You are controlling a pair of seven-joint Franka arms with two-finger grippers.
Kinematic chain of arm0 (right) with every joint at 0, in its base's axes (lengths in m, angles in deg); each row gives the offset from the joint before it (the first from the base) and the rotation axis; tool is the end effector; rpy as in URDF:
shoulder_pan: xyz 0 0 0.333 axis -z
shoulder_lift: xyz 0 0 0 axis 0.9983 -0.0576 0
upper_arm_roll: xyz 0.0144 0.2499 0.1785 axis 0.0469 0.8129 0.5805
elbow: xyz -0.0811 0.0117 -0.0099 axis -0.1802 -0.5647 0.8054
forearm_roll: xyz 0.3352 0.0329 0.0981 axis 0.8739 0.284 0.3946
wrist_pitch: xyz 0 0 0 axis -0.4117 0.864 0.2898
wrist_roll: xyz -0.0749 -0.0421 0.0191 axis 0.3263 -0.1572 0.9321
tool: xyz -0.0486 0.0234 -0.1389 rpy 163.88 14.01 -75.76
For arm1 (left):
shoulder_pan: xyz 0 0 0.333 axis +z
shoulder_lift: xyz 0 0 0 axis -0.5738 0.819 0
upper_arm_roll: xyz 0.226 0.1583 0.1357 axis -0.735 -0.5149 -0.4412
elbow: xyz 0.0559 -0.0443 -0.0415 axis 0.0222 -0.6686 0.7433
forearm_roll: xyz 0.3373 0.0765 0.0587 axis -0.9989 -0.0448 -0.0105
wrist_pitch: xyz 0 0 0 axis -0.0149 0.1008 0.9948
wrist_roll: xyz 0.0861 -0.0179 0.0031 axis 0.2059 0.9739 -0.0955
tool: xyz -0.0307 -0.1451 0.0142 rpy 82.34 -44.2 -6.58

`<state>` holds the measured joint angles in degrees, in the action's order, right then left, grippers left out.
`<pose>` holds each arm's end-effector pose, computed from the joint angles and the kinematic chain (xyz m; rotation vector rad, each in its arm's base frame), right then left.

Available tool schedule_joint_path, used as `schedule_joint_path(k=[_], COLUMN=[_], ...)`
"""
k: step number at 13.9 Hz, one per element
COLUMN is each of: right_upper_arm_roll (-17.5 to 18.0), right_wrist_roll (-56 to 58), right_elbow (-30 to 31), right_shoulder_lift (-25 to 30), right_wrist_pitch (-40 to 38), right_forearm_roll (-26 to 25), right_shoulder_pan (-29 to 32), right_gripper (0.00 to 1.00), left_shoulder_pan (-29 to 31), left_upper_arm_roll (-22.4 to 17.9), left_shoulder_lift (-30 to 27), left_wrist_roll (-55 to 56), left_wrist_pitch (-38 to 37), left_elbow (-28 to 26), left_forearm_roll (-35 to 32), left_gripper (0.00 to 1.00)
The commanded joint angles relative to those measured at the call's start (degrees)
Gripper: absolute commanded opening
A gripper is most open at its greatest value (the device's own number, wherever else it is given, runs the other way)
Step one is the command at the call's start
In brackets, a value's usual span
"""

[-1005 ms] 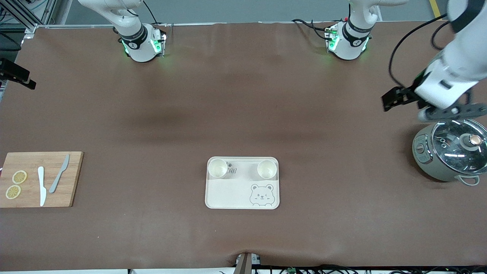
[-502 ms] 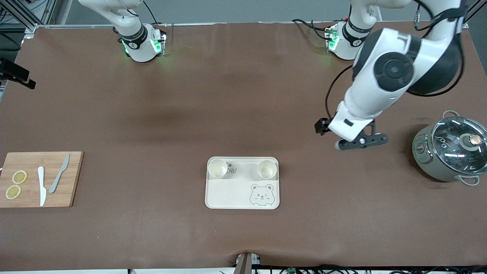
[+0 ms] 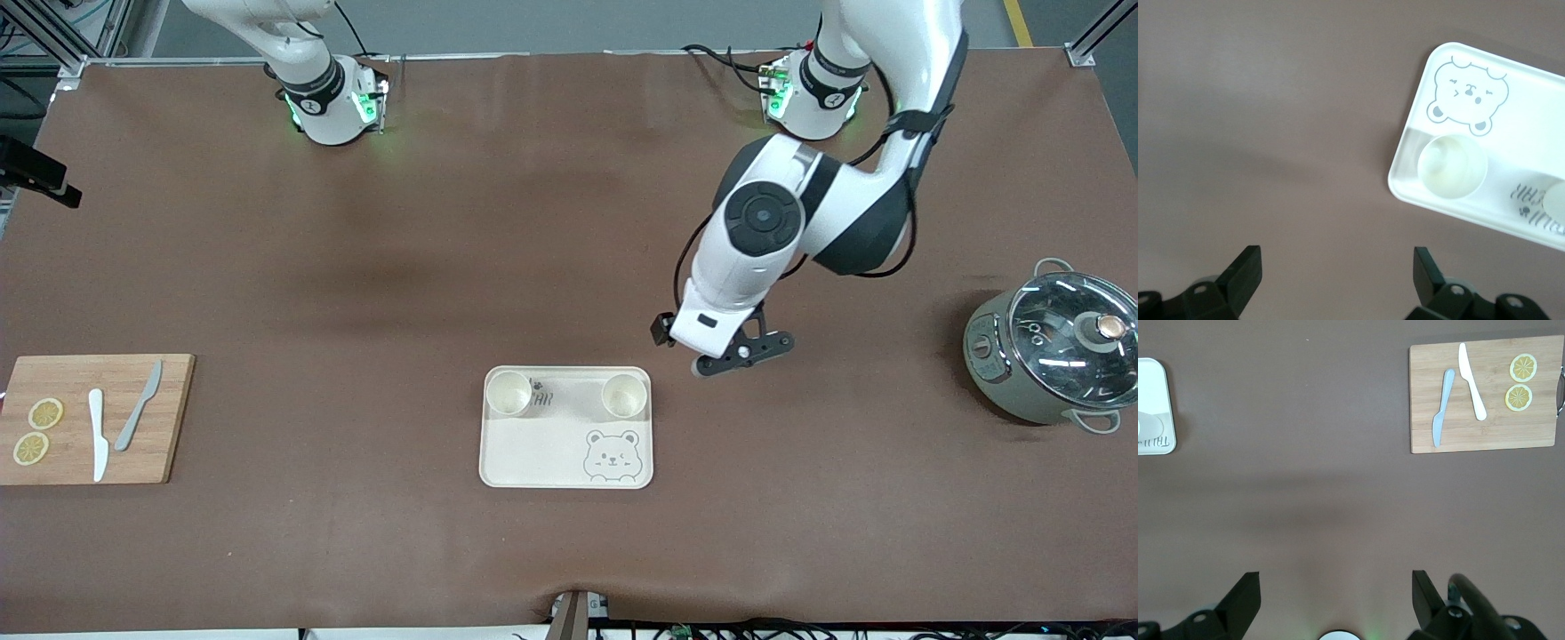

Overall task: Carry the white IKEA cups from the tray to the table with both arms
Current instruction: 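Move the left gripper over the white cup on the tray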

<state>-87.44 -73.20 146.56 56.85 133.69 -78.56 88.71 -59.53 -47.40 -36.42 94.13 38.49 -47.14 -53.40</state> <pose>0.4765 -0.0644 0.6059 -3.1113 0.0593 0.0805 0.5521 -0.3332 0.3516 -3.0853 -0.4690 -0.0127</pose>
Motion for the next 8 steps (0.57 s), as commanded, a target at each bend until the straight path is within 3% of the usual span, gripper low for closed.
schedule_joint_path(k=[1, 4, 8], right_upper_arm_roll=[0.73, 0.73, 0.73], right_wrist_roll=[0.99, 0.99, 0.99], right_elbow=[-1.19, -1.19, -1.11], right_shoulder_lift=[-0.58, -0.58, -0.58], right_wrist_pitch=[-0.82, -0.82, -0.82], right_forearm_roll=[0.09, 0.09, 0.18], right_shoulder_pan=[1.32, 1.24, 1.32], right_gripper=[1.00, 1.00, 1.00], left_shoulder_pan=[-1.41, -1.68, -1.59], left_upper_arm_roll=[-0.17, -0.26, -0.26], left_shoulder_lift=[4.92, 10.73, 14.08], left_wrist_roll=[6.19, 11.12, 11.48], left_wrist_pitch=[6.96, 16.81, 20.79], left_elbow=[1.11, 1.38, 1.38], left_forearm_roll=[-3.97, -3.98, -3.28], left_gripper=[1.00, 0.99, 0.77])
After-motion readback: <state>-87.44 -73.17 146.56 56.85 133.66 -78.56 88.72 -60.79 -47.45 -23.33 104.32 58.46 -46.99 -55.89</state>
